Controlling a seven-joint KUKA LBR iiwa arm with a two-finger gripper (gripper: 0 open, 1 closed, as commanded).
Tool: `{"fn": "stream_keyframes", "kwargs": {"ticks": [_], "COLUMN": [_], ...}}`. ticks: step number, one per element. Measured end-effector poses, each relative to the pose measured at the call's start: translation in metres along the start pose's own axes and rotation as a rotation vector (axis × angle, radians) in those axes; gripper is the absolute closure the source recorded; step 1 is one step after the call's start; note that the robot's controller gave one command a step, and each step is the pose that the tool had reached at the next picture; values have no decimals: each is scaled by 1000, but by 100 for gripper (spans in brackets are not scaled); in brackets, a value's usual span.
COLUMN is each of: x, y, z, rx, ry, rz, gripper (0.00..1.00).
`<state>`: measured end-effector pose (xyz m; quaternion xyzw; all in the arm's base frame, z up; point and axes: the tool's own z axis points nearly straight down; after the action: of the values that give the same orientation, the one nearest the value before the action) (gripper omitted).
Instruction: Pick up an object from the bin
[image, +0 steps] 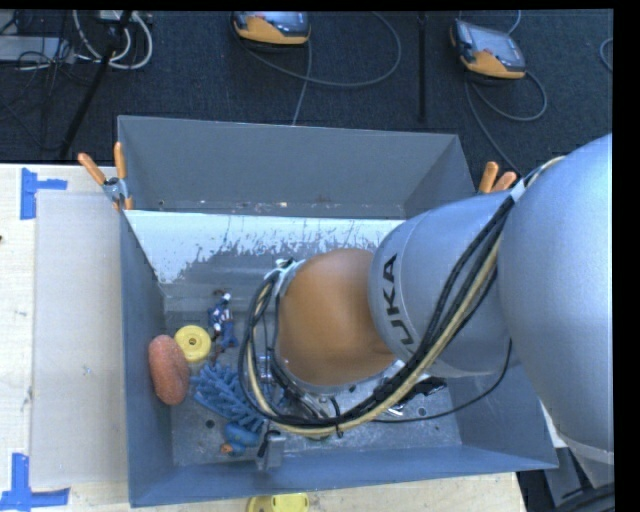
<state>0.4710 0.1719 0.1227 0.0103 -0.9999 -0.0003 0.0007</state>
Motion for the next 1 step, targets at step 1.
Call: {"fn": "stream_keyframes", "kwargs": {"ticks": [1], "x": [-40], "y": [7], "z": [36], "rx": [0], "ry": [-1], "rz": [69], "gripper": [100]}}
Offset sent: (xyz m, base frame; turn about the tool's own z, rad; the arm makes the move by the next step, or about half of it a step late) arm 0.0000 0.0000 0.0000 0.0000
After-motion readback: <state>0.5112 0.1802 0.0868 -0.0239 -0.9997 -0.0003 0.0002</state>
